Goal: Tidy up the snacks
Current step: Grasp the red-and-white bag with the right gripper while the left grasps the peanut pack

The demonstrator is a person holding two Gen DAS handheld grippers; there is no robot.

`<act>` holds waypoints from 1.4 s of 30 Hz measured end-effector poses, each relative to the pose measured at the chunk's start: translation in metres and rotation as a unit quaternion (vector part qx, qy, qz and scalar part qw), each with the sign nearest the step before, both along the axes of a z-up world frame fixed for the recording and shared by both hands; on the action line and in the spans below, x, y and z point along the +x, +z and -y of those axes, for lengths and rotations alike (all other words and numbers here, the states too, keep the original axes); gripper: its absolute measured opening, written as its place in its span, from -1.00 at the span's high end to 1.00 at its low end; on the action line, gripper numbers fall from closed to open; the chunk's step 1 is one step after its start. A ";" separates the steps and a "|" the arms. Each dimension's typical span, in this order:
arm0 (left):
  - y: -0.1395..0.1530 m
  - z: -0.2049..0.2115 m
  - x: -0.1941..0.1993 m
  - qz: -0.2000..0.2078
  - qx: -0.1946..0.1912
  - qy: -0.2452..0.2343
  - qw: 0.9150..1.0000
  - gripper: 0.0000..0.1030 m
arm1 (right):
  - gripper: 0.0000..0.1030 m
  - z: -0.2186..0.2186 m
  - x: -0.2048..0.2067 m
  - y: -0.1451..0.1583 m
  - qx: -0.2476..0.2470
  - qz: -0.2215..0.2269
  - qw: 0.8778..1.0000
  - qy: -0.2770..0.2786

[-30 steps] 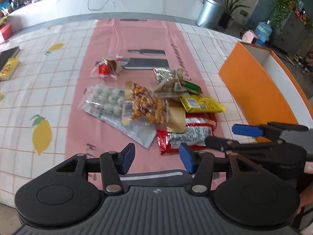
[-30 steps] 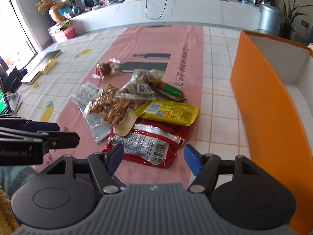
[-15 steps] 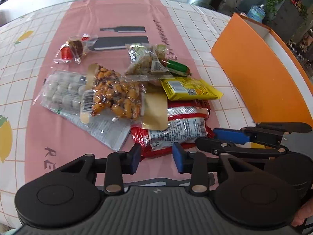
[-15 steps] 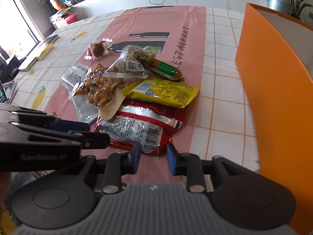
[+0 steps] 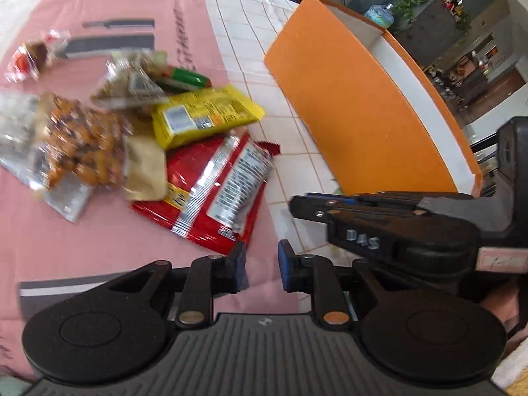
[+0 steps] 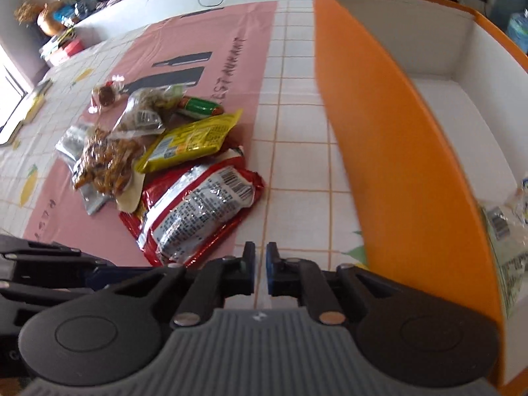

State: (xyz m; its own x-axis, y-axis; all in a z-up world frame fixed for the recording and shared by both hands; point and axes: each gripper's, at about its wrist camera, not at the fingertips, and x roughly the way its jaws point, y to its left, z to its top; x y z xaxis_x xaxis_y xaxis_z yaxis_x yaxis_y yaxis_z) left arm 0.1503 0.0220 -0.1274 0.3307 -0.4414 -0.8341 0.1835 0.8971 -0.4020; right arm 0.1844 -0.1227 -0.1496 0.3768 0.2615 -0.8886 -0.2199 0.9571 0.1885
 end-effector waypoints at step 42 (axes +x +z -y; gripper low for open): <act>0.000 -0.052 -0.002 -0.038 0.046 0.022 0.998 0.41 | -0.29 -0.034 -0.004 -0.014 -0.084 0.018 0.996 -0.012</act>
State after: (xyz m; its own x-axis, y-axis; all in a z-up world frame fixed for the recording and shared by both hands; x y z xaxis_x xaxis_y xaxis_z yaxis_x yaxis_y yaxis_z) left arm 0.1480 0.0739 -0.1271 0.2823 -0.3482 -0.8939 0.1153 0.9374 -0.3287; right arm 0.1801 -0.0891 -0.1635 0.4140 0.1011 -0.9046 -0.1994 0.9797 0.0182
